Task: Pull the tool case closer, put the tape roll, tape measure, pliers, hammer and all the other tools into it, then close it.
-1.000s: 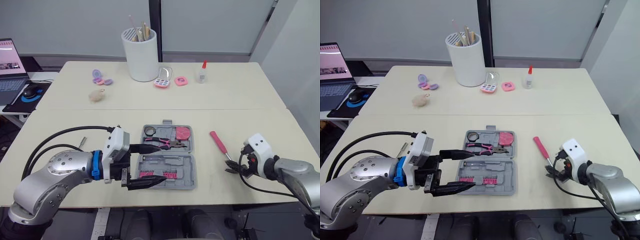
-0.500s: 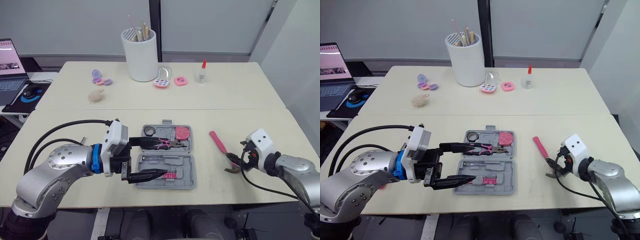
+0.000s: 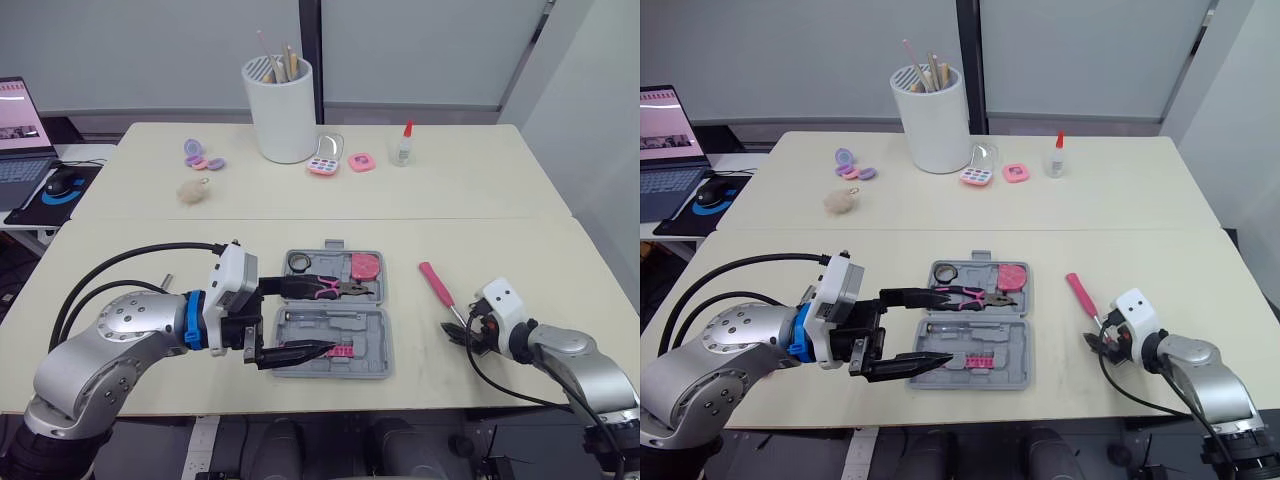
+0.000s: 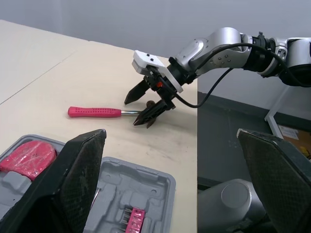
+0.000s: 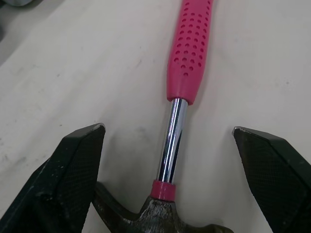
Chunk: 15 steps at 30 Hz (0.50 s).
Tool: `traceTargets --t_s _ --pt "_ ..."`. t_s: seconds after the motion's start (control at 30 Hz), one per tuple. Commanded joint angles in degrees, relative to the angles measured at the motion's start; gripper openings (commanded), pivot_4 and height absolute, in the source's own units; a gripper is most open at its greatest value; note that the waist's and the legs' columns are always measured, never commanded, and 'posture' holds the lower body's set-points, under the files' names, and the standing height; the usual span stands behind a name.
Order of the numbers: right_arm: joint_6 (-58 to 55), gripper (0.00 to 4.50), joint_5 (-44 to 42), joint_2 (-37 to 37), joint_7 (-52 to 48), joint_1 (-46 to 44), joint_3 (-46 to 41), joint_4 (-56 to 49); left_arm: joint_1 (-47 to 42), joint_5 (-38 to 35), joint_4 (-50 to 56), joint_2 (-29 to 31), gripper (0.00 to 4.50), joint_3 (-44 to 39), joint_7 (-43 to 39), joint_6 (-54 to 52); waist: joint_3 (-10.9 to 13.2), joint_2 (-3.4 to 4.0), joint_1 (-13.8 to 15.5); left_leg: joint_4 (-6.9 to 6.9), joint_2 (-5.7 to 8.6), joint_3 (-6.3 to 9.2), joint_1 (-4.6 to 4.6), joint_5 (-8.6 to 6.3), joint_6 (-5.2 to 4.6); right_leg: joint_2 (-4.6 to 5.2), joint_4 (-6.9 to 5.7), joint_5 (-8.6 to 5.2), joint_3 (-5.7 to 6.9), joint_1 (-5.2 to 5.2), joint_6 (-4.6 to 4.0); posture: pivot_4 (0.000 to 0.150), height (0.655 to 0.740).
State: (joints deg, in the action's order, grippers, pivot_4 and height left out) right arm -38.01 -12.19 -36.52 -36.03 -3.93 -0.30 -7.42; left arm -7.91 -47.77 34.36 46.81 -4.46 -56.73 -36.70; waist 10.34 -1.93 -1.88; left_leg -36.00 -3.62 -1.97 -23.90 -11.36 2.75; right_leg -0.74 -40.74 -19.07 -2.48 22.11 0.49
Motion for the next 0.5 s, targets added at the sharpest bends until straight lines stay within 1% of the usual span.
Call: traceTargets --t_s 0.03,0.13,0.23,0.27,0.37,0.5 --pt "0.63 4.46 -0.44 0.50 0.27 -0.47 -1.45 0.95 -0.54 -0.20 1.92 0.25 4.50 -0.39 0.15 0.43 0.00 0.00 0.02 0.00 0.00 0.01 0.00 0.00 0.00 0.00 0.00 0.00 0.01 0.00 0.00 0.150 0.7400" --pt "0.96 3.88 -0.39 0.38 0.09 -0.44 -1.67 1.74 -0.61 -0.15 1.93 0.32 4.50 -0.42 0.06 0.39 0.00 0.00 0.05 0.00 0.00 0.00 0.00 0.00 0.00 0.00 0.00 0.00 0.00 -0.01 0.00 0.150 0.7400" --pt "0.38 2.80 -0.72 0.74 0.43 -0.35 -2.19 2.21 -0.70 -0.16 1.97 0.33 4.50 -0.37 0.04 0.33 0.00 0.00 0.05 0.00 0.00 0.00 0.00 0.00 0.00 0.01 0.00 0.00 0.00 -0.01 0.00 0.150 0.7400" --pt "0.08 2.50 -0.93 0.90 0.53 -0.41 -2.39 2.30 -0.70 -0.15 1.98 0.34 4.50 -0.35 0.02 0.32 0.00 0.00 0.05 0.00 0.00 0.00 0.00 0.00 0.00 0.01 0.00 0.00 0.00 -0.01 0.00 0.150 0.7400" --pt "-0.01 1.77 -0.92 0.93 0.52 -0.79 -2.50 2.83 -0.79 -0.05 2.03 0.22 4.50 -0.13 0.11 0.31 -0.01 0.00 0.04 0.00 0.00 0.01 0.01 0.00 0.00 0.00 0.00 0.00 0.01 -0.01 0.00 0.150 0.7400" --pt "1.60 0.96 0.25 -0.21 -0.30 -0.56 -1.73 3.38 -0.84 0.23 1.99 0.09 4.50 0.15 0.14 0.44 -0.01 0.00 0.03 0.00 0.00 0.01 0.01 0.00 0.00 -0.01 0.00 0.00 0.01 -0.02 -0.01 0.150 0.7400"
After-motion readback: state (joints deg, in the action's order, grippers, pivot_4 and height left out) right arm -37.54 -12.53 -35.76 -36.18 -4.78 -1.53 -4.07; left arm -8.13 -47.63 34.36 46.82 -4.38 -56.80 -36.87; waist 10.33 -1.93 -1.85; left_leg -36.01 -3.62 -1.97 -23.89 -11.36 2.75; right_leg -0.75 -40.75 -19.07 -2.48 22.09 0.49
